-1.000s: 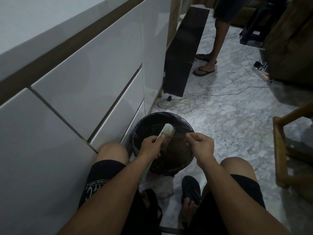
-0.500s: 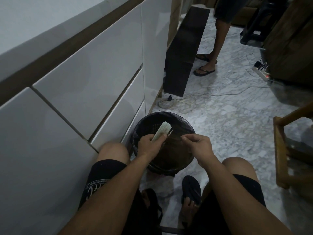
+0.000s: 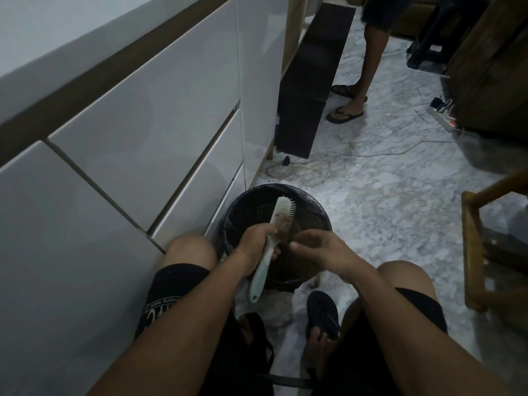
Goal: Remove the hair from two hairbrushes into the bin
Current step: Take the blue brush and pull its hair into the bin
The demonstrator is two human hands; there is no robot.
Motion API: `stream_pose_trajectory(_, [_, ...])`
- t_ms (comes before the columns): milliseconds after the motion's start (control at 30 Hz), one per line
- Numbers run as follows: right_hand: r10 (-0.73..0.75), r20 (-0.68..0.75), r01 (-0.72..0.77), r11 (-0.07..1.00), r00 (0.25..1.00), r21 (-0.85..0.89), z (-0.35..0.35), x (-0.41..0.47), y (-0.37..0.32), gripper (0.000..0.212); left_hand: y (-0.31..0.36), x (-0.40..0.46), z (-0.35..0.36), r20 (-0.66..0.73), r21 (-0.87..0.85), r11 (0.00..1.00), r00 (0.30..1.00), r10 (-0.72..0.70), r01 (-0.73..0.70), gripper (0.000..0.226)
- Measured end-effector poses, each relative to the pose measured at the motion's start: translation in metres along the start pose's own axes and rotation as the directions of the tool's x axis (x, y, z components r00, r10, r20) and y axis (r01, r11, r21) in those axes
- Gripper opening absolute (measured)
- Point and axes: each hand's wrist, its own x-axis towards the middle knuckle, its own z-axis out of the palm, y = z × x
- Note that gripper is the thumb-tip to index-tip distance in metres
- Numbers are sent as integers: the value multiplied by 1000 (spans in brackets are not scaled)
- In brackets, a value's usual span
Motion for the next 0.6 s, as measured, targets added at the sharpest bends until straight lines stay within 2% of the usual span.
stream_pose_trajectory(67, [-44, 53, 48, 995, 998, -86, 6, -2, -2, 33, -1, 0, 1, 12, 20, 1000, 1000, 18, -18, 19])
stream_pose_trajectory(167, [-52, 70, 69, 963, 996, -261, 8, 0, -5, 19, -1, 1, -1, 4, 63, 996, 998, 63, -63, 15])
stream_pose_trajectory(233, [-44, 41, 52, 972, 998, -228, 5, 2, -5, 20, 0, 3, -4, -38, 109, 990, 994, 99, -95, 11])
stream_pose_trajectory(300, [-35, -46, 29, 990, 998, -135, 1, 2, -6, 28, -1, 7, -8, -109, 143, 983, 985, 131, -115, 14])
stream_pose_trajectory(367, [19, -117, -8, 995, 993, 95, -1, 3, -7, 30, -4, 11, -11, -144, 162, 979, 979, 146, -123, 19])
stream_pose_trajectory(467, [142, -152, -50, 869, 978, 492, -2, 5, -11, 21, -6, 12, -9, -129, 173, 978, 982, 137, -114, 19])
stream_pose_trajectory(533, [221, -195, -65, 803, 956, 593, -4, 9, -10, 19, -5, 10, -7, -104, 159, 982, 987, 119, -101, 18])
stream_pose_trajectory(600, [294, -260, -69, 773, 920, 631, -5, 14, -8, 25, -5, 10, -6, -75, 145, 985, 992, 101, -89, 22])
